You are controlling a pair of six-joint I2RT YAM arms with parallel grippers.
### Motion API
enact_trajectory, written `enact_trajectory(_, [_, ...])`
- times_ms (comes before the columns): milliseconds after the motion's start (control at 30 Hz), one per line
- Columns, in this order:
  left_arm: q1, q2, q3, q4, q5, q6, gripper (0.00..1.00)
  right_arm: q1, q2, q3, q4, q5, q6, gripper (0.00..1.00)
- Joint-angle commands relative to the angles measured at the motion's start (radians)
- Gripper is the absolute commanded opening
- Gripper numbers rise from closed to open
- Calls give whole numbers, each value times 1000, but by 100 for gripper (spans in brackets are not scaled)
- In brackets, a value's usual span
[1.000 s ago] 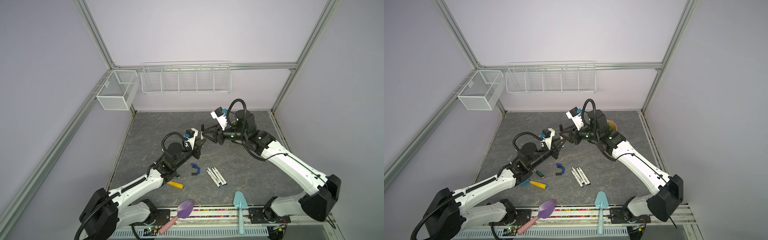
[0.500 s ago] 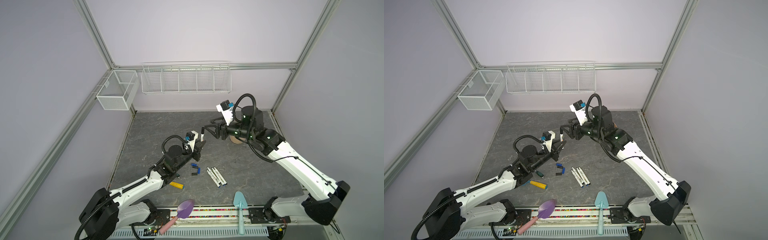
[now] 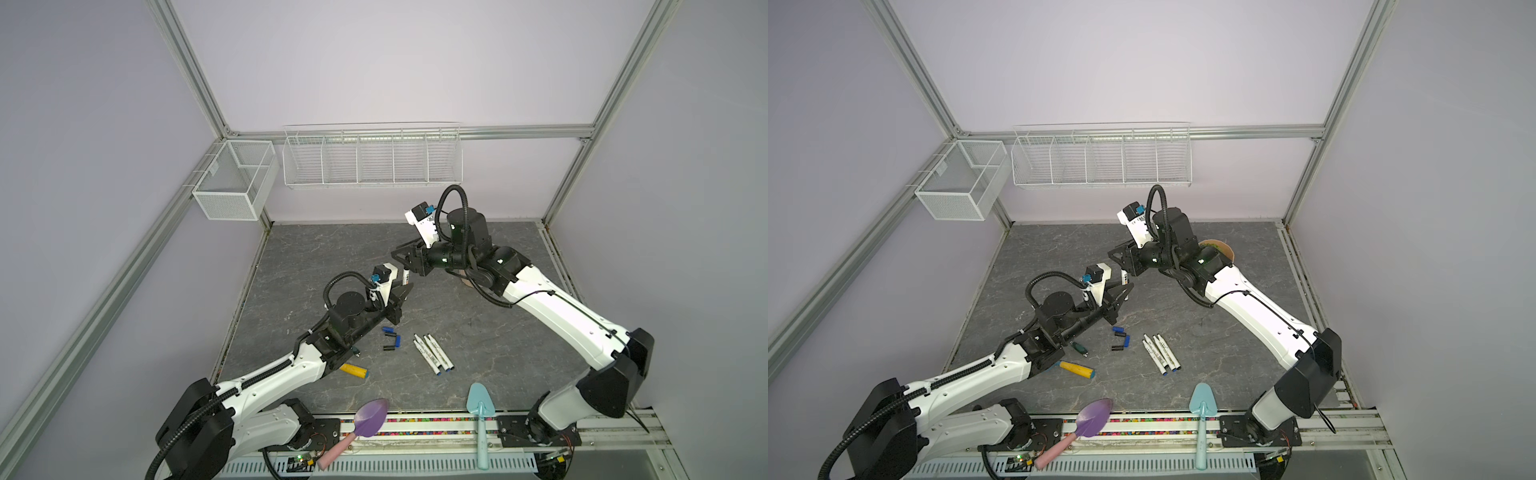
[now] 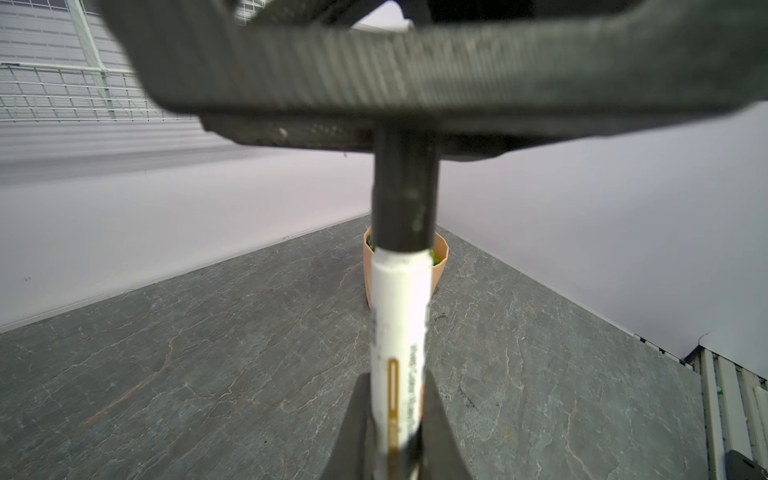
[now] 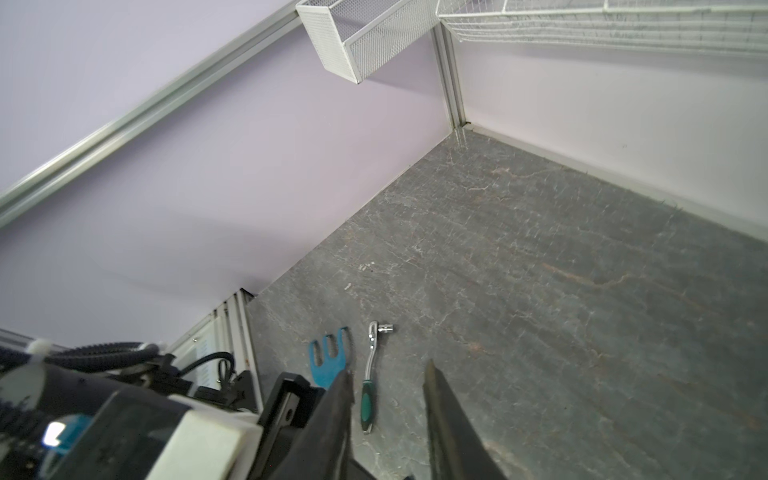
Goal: Insert the pens into the pen caps
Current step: 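Push the black cap down with the right gripper while the left holds the marker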
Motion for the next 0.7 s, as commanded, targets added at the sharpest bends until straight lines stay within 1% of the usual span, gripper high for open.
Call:
enact_trajectory(0, [-4,-24,9,-1,-3,1,0,6,-19,-42,26,-19,36,15])
enact_trajectory(100, [-4,-30,28,-3,-7,-7,0,3,-20,-70,33,-54,54,8])
enact_trajectory(267, [-5,-18,100,26,-23,-4,0,-7,-13,-77,-21,-121,73,7])
enact_trajectory(333, [-4,-9,129,73,-73,-8,0,-12,-10,-79,-49,-154,72,7])
enact_trajectory(400, [-4,3,154,159,-141,-7,0,-20,-1,-77,-94,-197,67,7])
enact_trajectory(467, [-3,16,192,205,-172,30,0,-24,17,-64,-160,-208,48,7])
enact_trajectory(533, [-3,28,239,205,-198,61,0,-24,34,-53,-233,-184,22,7])
enact_trajectory(567, [-2,36,266,189,-196,92,0,-24,39,-48,-260,-176,1,7])
enact_trajectory(667, [-3,52,343,41,-158,206,0,-23,50,-25,-332,-156,-43,7])
